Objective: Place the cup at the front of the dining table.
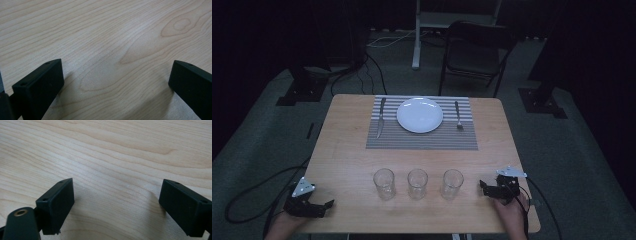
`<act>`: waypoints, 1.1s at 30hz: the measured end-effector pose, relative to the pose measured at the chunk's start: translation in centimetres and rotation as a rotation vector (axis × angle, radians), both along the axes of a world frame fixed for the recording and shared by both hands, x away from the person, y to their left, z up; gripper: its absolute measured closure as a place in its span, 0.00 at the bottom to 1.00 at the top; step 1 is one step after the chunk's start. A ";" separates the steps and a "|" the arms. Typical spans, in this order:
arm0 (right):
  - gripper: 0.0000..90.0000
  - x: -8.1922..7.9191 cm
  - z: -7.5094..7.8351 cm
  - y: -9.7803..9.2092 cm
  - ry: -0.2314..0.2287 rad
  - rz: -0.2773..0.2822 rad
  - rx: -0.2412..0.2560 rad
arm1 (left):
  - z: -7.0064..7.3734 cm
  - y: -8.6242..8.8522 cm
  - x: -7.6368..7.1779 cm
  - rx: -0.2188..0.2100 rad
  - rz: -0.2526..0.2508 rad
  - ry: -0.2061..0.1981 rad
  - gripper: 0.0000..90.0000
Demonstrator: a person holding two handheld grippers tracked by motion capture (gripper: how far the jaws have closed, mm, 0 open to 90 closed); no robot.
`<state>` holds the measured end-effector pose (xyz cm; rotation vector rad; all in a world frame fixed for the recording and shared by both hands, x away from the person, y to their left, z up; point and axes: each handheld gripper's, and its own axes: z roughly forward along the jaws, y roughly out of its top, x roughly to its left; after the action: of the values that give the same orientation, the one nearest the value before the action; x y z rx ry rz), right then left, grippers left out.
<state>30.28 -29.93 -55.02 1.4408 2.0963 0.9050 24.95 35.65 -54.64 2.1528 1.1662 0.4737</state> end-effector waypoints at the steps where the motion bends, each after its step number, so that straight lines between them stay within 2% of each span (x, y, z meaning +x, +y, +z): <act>1: 0.14 0.0 0.0 0.0 0.000 0.000 0.000 | 0.0 0.0 0.0 0.000 -0.002 0.000 0.00; 8: 0.14 0.0 0.0 0.0 0.000 0.000 0.000 | 0.0 0.1 -0.1 0.002 -0.019 0.003 0.00; 20: 0.14 0.0 0.0 0.0 0.000 0.000 0.000 | 0.2 -0.2 0.0 0.014 -0.006 0.020 0.01; 24: 0.14 0.0 0.0 0.0 0.000 0.000 0.000 | 0.4 -0.3 -0.2 -0.024 -0.041 0.038 0.02; 33: 0.14 0.0 0.0 0.0 0.000 0.000 0.000 | 0.6 -1.4 -0.2 -0.061 -0.097 0.064 0.02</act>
<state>30.27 -29.93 -55.03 1.4411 2.0961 0.9049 24.74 34.26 -54.03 2.1745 1.0905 0.3246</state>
